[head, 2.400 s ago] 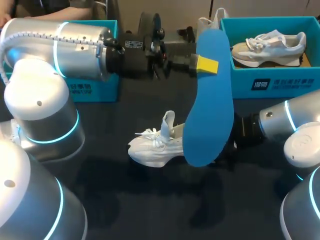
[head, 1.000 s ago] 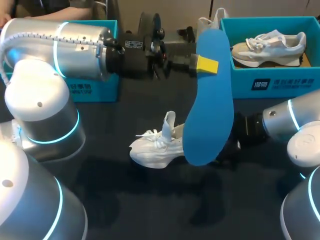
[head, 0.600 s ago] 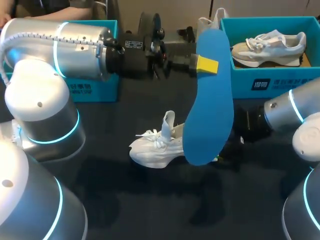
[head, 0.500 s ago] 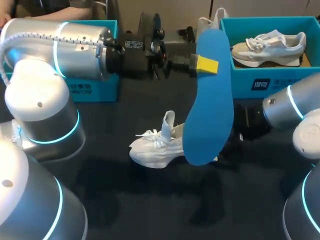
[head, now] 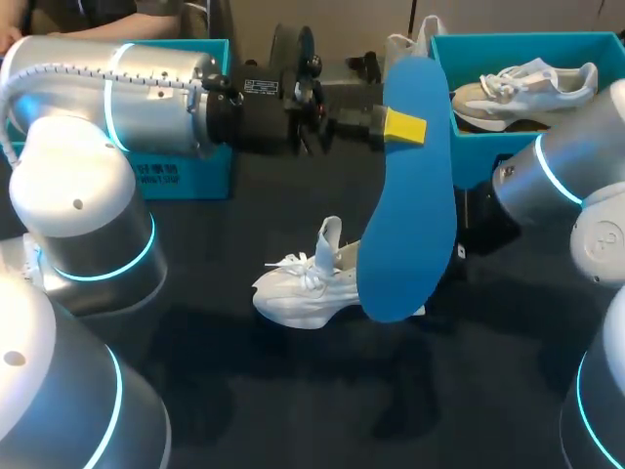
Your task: Take the shoe out of the shoebox, open the shoe tongue, remove and reinsert the insole, then place the shoe into the shoebox
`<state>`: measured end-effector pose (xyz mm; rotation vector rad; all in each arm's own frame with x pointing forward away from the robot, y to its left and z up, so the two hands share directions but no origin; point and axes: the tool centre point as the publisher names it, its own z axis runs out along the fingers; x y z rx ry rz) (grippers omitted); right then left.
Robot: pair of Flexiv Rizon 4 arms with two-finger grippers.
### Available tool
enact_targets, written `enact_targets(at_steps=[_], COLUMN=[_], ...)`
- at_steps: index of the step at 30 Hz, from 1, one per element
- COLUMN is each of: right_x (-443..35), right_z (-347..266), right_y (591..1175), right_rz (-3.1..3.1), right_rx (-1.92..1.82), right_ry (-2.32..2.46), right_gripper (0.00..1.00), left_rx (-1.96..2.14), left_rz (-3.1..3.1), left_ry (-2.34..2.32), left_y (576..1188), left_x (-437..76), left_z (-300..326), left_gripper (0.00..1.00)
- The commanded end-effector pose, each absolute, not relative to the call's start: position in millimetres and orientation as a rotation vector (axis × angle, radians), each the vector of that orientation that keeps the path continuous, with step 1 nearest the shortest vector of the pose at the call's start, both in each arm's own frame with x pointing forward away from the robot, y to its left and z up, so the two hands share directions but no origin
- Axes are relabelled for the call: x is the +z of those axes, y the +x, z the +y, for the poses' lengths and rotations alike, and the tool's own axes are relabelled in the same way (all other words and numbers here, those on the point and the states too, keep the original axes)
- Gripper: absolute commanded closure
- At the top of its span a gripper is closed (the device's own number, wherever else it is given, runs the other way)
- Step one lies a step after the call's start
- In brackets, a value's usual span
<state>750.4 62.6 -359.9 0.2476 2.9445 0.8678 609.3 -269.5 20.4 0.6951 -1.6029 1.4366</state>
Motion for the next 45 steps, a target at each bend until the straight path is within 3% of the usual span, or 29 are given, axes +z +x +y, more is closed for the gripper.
enact_targets(at_steps=[1,25,45], right_x=[-346,-331,-336], right_z=[63,74,75], right_y=[745,754,750], right_rz=[3.031,3.078,3.104], right_rx=[0.534,0.101,0.129], right_ry=[0.276,0.227,0.221], right_gripper=[0.0,0.0,0.0], left_rx=[1.437,1.437,1.437], left_rz=[-1.604,-1.604,-1.604], left_ry=[0.697,0.697,0.697], left_y=[609,609,609], left_x=[20,20,20], left_z=[-270,-270,-270], left_gripper=[1.0,1.0,1.0])
